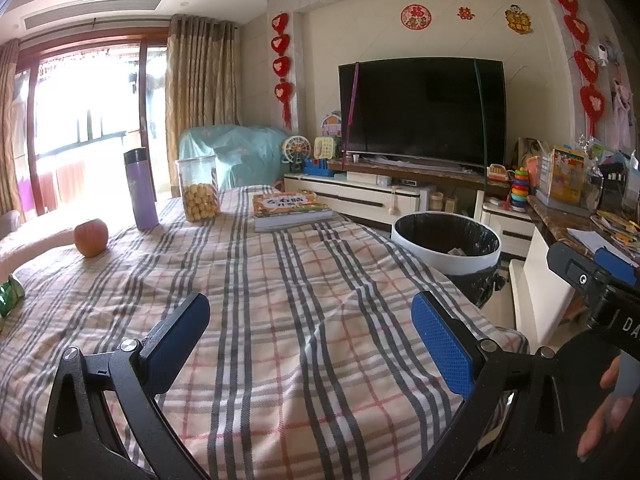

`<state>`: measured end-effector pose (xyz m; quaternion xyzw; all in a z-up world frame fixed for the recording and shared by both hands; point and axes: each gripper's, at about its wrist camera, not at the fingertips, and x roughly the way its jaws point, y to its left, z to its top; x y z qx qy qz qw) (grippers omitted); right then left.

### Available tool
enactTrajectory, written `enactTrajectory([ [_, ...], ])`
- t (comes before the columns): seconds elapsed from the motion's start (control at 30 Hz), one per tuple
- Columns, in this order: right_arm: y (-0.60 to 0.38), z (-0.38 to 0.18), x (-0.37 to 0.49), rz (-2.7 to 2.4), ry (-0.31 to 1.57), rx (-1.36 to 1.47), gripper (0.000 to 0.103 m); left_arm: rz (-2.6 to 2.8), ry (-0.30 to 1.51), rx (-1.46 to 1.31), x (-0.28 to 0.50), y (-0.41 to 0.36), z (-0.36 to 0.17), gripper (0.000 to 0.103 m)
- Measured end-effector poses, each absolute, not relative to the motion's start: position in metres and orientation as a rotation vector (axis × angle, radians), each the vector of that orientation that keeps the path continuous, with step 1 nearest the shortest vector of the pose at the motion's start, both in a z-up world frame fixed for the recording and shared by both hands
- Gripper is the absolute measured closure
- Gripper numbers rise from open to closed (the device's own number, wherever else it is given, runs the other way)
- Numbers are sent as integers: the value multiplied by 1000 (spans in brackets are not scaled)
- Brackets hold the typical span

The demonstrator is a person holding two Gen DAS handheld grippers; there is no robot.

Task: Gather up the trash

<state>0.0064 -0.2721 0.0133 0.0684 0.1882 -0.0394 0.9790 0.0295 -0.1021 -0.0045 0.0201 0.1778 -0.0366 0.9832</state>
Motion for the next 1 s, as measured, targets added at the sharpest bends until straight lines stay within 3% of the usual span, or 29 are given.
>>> enactTrajectory([
  [1.0,-269,9,10,-63,398,156,0,-86,374,38,34,-98,-11,0],
])
